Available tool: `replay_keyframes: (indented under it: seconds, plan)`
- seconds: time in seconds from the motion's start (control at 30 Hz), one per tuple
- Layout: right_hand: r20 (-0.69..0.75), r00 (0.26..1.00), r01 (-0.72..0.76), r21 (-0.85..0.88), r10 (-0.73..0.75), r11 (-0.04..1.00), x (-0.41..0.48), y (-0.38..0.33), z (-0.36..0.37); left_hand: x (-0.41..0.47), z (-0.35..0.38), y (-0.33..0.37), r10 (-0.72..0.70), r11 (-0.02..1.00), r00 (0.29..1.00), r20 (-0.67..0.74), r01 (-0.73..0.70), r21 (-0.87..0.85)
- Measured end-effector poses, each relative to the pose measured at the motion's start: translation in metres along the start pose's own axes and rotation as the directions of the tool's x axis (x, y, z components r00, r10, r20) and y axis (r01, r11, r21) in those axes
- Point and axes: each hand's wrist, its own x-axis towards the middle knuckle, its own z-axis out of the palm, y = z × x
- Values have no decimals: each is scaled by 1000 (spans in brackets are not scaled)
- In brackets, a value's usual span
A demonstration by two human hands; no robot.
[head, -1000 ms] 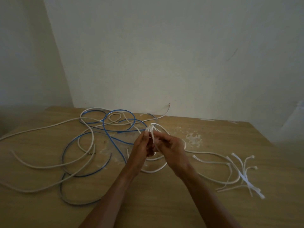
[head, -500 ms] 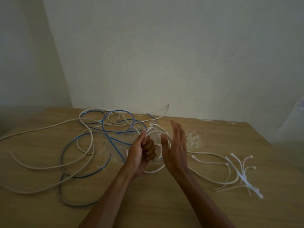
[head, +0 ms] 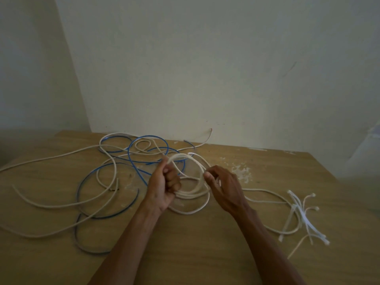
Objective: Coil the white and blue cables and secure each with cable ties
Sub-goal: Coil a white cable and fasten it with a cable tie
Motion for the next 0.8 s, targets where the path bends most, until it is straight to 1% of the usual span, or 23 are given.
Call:
replay_keyframes:
  seconds: [0.07,0.13,0.17,0.2,0.27,0.3,0.33,0.4,0.43,0.47,0.5,0.53,0.57,0.6,0.63,0.67,0.73,0.8]
  plan:
    - [66,995,-74,-40,77,996,0,9,-5,7,-12,11,46,989,998,-52,-53,-139]
    - [165,971,-162,-95,176,982,-1,18,-3,10,-22,16,54,965,993,-106,-79,-250]
    - [179,965,-168,-133,190,977,-2,22,0,11,-25,17,53,955,991,-124,-86,-284]
    - [164,970,-153,-175,182,973,-3,25,3,12,-28,17,52,948,989,-138,-93,-304]
    - [57,988,-124,-292,147,948,-3,25,3,12,-29,16,51,947,987,-155,-98,-307]
    - [-6,988,-148,-331,155,932,-1,21,-1,12,-28,16,54,951,986,-156,-99,-294]
    - [-56,981,-195,-328,187,924,1,18,-4,12,-27,15,59,957,985,-159,-101,-272]
    - [-102,970,-239,-228,221,944,4,14,-9,12,-24,12,70,971,983,-169,-106,-214]
    - [-95,968,-242,-143,231,960,5,11,-8,12,-23,12,76,979,983,-166,-105,-177]
    - [-75,964,-255,-8,253,967,6,10,-7,12,-22,11,81,985,985,-152,-102,-136]
    - [-50,949,-301,152,311,941,8,9,-8,11,-21,11,84,990,989,-125,-96,-99]
    - [-25,924,-358,298,382,885,9,7,-8,11,-21,10,85,994,992,-90,-91,-66]
    - [-27,898,-392,398,438,829,10,3,-9,10,-19,9,81,996,995,-56,-83,-36]
    - [-65,885,-391,435,461,811,10,2,-10,9,-18,8,72,997,997,-27,-72,-6]
    - [-101,886,-376,416,453,828,11,1,-12,8,-15,7,57,998,998,-4,-57,24]
    - [-93,892,-380,375,442,846,13,1,-15,8,-14,5,45,998,999,9,-45,52]
    - [43,892,-442,289,450,849,19,4,-19,7,-11,1,29,994,999,22,-31,103]
    - [183,856,-517,249,484,819,32,0,-30,8,-9,-1,28,990,999,31,-32,140]
